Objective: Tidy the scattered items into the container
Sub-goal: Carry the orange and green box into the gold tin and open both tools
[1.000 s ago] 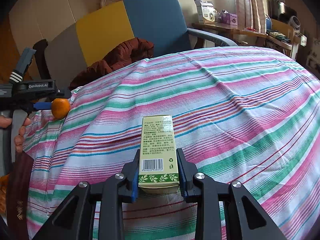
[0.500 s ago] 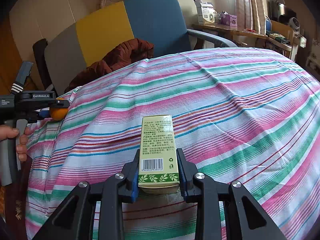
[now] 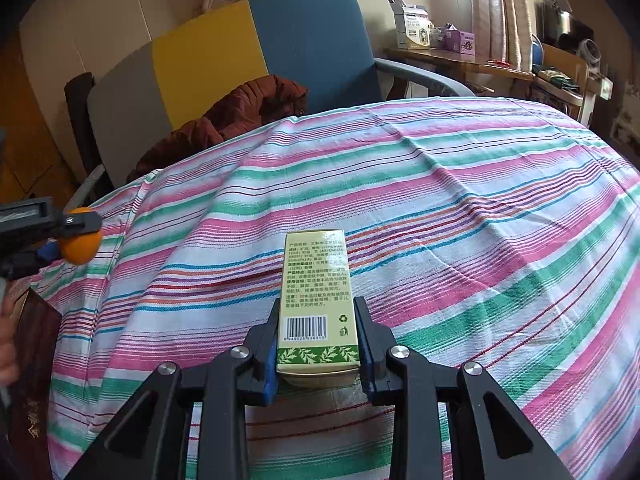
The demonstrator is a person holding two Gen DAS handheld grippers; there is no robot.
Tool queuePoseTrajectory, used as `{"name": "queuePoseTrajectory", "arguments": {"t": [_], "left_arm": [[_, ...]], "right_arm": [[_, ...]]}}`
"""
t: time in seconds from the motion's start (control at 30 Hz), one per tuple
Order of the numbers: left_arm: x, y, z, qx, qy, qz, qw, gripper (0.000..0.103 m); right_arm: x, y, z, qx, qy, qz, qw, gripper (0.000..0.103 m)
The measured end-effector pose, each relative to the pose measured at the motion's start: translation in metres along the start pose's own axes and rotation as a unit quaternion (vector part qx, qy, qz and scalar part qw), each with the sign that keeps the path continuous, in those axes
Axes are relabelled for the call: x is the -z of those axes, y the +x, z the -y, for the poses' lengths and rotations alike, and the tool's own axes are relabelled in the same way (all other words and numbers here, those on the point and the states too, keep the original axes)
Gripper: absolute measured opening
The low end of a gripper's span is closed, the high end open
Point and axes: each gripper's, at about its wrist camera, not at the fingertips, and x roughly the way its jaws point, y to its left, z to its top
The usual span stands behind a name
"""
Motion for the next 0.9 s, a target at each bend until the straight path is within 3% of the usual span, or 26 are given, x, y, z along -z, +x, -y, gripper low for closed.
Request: {"name": "queuePoseTrajectory", "arguments": {"t": [0.23,0.4,0.67,0.8,0.9], "left_arm": [[0.049,-0.052,-0.014,0.037,-0.014,0.002,0.9992,0.055],[0.074,-0.093,-0.03,0.033,-0.008,0.027,0.9991,0.055],[0.097,-0.141,-0.084,-0.017,-0.033,0.06,0.9975,0.055],[0.102,-0.153,-0.103,-0.052,-0.03,0.073,0.9955,0.056],[0.103,-0.148,-0.114,-0.067,-0.024,0.06,0.9957,0.056]], "right_arm": [[0.011,-0.018,-0.008,-0.028,-0.003,-0.018,0.999,0.03],[0.032,-0.038,-0.021,-0.061,0.004,-0.036,0.997,0.03],[0.054,-0.073,-0.073,-0.134,-0.017,-0.054,0.989,0.03],[0.056,-0.095,-0.113,-0.19,-0.034,-0.056,0.98,0.03],[0.055,-0.108,-0.146,-0.236,-0.044,-0.062,0.969,0.03]]}}
